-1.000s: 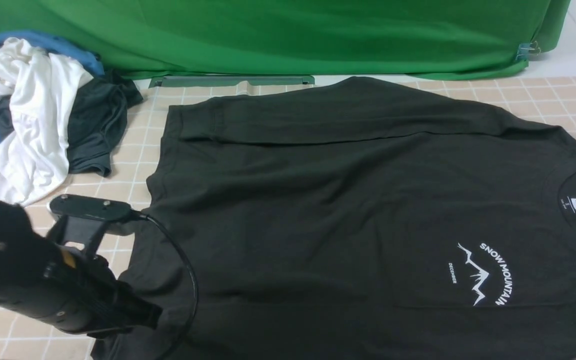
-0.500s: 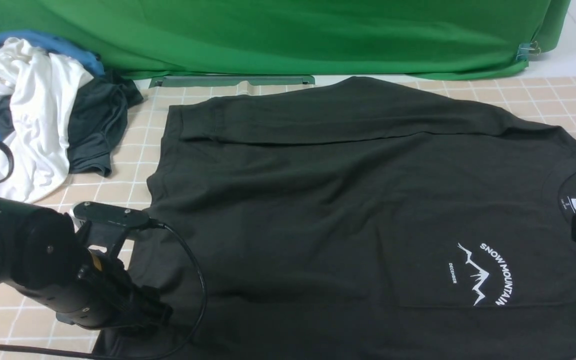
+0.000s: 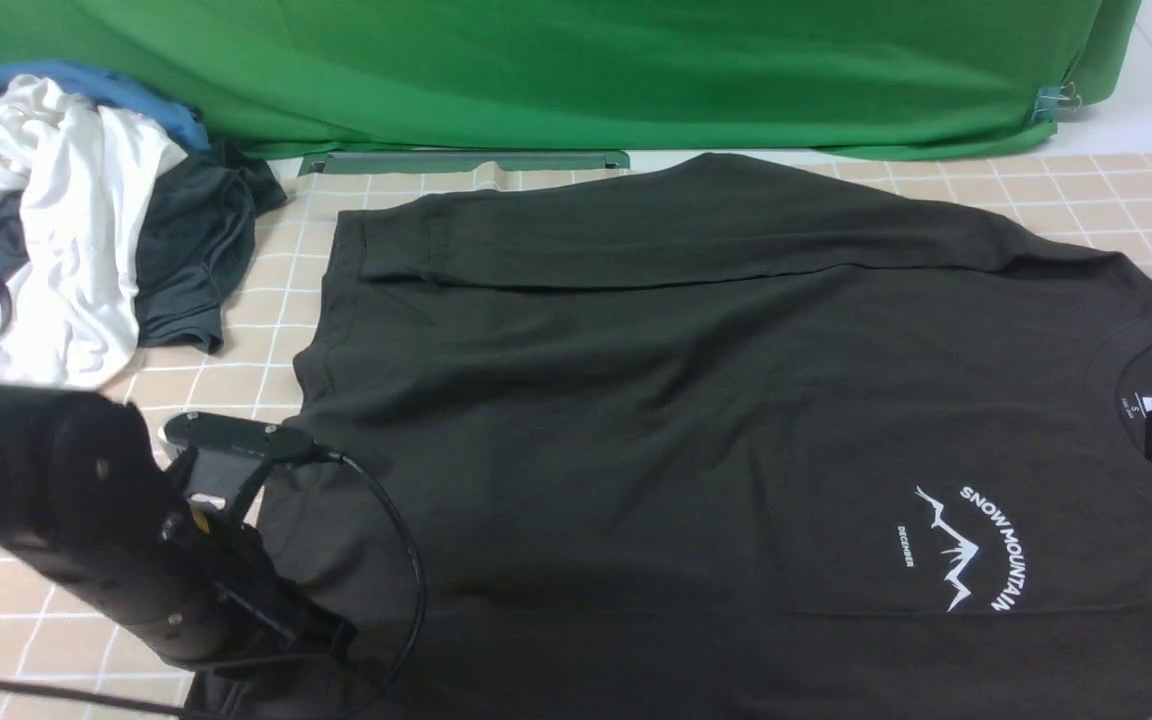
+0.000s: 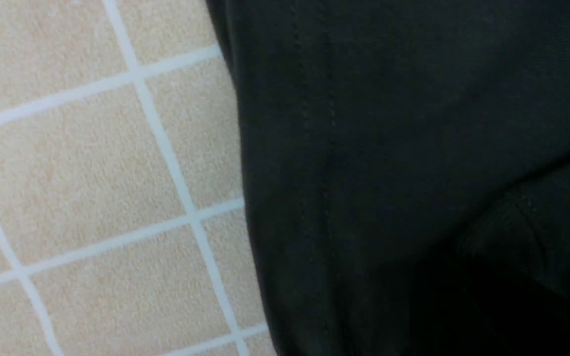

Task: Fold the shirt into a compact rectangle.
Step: 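Fold the left side of the black T-shirt inward over its body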

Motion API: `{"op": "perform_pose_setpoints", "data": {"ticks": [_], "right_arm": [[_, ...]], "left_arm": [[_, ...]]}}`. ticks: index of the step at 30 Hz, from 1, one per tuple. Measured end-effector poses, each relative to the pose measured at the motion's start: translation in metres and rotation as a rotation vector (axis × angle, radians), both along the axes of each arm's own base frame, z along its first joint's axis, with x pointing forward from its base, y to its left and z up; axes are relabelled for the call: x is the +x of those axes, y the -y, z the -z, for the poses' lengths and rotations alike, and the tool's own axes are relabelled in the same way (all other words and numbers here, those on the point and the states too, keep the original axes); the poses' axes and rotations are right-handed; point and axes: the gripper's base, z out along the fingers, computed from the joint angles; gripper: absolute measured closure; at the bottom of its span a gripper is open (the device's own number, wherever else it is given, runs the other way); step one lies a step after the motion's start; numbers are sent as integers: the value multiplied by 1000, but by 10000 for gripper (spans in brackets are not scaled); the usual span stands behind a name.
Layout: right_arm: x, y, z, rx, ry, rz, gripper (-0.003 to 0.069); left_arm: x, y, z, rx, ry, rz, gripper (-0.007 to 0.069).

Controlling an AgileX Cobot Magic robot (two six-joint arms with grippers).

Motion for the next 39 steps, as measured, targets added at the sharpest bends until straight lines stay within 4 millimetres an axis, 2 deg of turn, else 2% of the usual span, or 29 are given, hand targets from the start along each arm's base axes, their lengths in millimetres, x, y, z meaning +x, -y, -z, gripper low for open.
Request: {"op": "perform_pose_setpoints", "data": {"ticks": [3, 4, 10, 11, 12, 14, 15, 16, 19, 26, 29, 34, 36, 39], "right_arm": [[0, 0, 0, -1, 1, -1, 614], [0, 0, 0, -1, 4, 0, 614], [1, 0, -1, -4, 20, 0, 609], [1, 0, -1, -4, 19, 0, 609], [1, 0, -1, -4, 23, 0, 608], [1, 0, -2, -5, 25, 0, 607], [1, 0, -2, -5, 25, 0, 607], [1, 0, -2, -5, 25, 0, 607], [1, 0, -2, -5, 25, 0, 607], [1, 0, -2, -1, 25, 0, 601], [1, 0, -2, -1, 24, 0, 599], [0, 0, 1, -5, -5, -9, 588], [1, -2, 4, -17, -69, -26, 575], [6, -5, 3, -37, -174, -56, 529]], "left_arm": [[4, 2, -24, -18, 25, 10, 591], [7, 5, -45, -44, 64, 8, 591], [19, 8, -109, -95, 206, -17, 591], [20, 8, -111, -95, 211, -19, 591], [29, 9, -125, -90, 261, -15, 591], [36, 10, -132, -85, 285, -15, 591], [49, 12, -140, -73, 313, -13, 591], [49, 12, -141, -75, 318, -15, 591], [74, 14, -141, -34, 335, -13, 591], [120, 17, -111, 86, 328, 27, 591], [132, 18, -98, 109, 341, 39, 591], [141, 21, -88, 112, 367, 47, 583], [146, 19, -90, 138, 414, 68, 540], [151, 16, -100, 187, 457, 57, 414]]}}
